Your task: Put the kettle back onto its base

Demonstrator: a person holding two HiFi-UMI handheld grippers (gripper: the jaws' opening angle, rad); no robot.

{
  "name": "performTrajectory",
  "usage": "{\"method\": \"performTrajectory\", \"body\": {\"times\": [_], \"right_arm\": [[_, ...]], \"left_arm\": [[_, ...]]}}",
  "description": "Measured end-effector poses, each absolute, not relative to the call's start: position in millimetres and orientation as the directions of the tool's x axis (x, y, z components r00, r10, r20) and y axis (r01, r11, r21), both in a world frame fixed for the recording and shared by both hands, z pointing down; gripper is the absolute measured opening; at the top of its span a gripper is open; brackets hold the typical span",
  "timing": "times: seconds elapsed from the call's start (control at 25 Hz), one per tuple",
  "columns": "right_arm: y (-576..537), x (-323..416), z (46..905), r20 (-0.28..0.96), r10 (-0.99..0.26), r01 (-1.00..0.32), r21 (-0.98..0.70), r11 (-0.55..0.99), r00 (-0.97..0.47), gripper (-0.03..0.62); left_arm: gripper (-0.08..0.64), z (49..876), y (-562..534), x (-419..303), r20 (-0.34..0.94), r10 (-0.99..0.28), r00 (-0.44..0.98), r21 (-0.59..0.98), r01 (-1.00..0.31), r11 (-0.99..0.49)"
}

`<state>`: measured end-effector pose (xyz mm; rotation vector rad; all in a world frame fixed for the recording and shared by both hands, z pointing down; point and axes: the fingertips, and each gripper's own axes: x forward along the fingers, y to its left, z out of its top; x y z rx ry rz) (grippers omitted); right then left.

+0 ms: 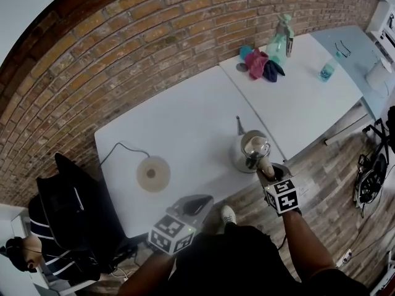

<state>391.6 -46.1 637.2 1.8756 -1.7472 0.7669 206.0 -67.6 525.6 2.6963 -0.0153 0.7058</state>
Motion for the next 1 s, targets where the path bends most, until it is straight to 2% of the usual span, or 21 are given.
{"method": "performTrajectory", "body": {"times": [0.48,0.84,1.0], "right_arm": [[-52,397,622,0.65,-0.758,-0.995,-0.028,-0.095,0.055,0.147],[-82,380,572,0.521,-0.852,-0.999,0.015,-0.042,0.043,0.117],[-95,372,560,0.507,-0.862,-1.0,0.024,-0.016,0.026,0.098]], "left_arm": [[0.001,520,-78,179,0.477,0.013,0.879,0.32,-0.16,-0.934],[0.002,515,-84,155,0.466,-0.048,0.884,0.31,-0.214,-0.926],[0.002,512,-85,143,0.462,-0.079,0.883,0.306,-0.243,-0.92]]}}
